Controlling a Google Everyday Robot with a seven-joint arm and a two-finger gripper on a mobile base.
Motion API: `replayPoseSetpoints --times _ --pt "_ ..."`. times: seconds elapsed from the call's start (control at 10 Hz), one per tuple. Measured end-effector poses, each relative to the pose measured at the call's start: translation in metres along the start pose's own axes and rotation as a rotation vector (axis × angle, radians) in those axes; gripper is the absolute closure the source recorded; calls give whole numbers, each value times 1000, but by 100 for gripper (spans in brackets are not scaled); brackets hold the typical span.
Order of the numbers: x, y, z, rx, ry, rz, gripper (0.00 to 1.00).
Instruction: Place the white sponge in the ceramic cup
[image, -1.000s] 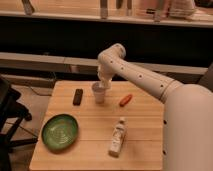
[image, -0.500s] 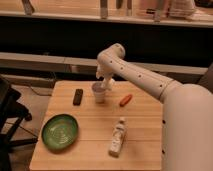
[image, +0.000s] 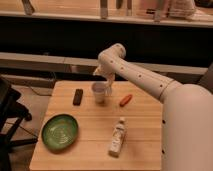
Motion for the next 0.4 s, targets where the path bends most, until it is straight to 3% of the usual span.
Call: replayPoseSetpoints --times 0.4 --pt "2 0 1 3 -3 0 20"
